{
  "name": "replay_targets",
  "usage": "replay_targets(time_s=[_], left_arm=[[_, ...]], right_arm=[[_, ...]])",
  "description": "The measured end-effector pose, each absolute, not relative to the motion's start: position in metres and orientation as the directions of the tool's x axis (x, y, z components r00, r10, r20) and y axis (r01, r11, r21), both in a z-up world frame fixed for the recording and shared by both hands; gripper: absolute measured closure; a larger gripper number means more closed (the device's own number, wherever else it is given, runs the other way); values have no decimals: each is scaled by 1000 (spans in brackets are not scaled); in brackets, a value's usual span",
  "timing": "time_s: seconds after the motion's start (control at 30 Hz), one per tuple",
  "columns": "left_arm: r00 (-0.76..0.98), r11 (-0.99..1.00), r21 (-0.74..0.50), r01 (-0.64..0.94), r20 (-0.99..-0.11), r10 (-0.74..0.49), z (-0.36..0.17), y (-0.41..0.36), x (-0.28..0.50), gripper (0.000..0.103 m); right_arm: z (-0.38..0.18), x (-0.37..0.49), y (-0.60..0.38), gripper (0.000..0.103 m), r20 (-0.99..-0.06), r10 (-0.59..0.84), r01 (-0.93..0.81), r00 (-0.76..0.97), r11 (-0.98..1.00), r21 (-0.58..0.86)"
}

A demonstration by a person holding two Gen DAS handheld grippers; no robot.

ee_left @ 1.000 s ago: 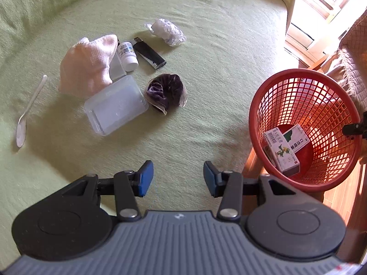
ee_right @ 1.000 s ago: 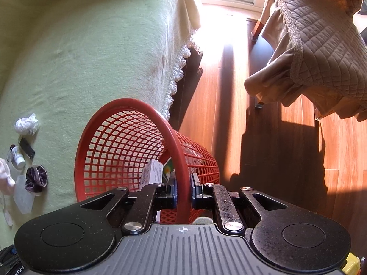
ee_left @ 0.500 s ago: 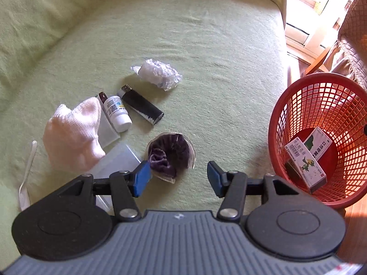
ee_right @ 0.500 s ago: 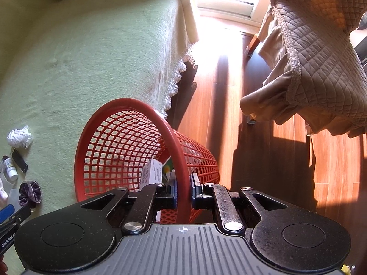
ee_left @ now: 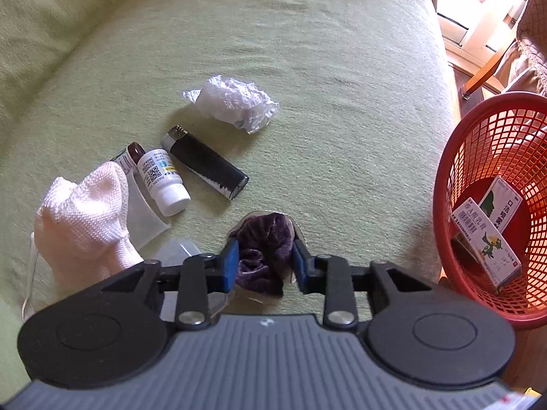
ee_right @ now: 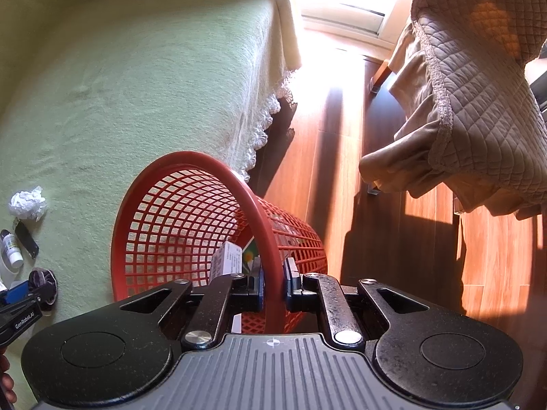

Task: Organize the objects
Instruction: 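Carry the scrunchie into the basket and open the left gripper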

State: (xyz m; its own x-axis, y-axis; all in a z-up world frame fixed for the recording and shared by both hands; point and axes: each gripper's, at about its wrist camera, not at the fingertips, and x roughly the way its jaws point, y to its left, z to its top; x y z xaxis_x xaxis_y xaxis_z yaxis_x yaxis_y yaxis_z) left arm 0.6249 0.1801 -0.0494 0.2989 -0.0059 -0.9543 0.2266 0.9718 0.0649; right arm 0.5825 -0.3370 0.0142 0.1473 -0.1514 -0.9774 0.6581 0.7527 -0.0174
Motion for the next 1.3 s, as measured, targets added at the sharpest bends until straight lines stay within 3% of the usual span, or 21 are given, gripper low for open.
replay_targets(time_s=[0.17, 0.57, 0.77, 0.93, 1.3], left_arm=[[312, 978, 41, 203, -950, -25, -42, 185, 623, 88], [307, 978, -63, 199, -944, -123, -10, 158, 609, 89], [277, 949, -205, 241, -922, -270, 6, 117, 598, 88], [237, 884, -394, 250, -861, -451, 22, 85, 596, 77], [244, 907, -349, 234, -882, -402, 26, 92, 578, 70]], right_arm=[[15, 584, -334, 95, -976, -157, 648, 148, 761, -25], [16, 584, -329, 95, -975, -154, 612, 158, 791, -25], [17, 583, -327, 95, -975, -145, 599, 168, 801, -16], [18, 581, -326, 95, -975, -137, 593, 178, 805, -5], [19, 578, -328, 95, -973, -127, 587, 194, 810, 11]])
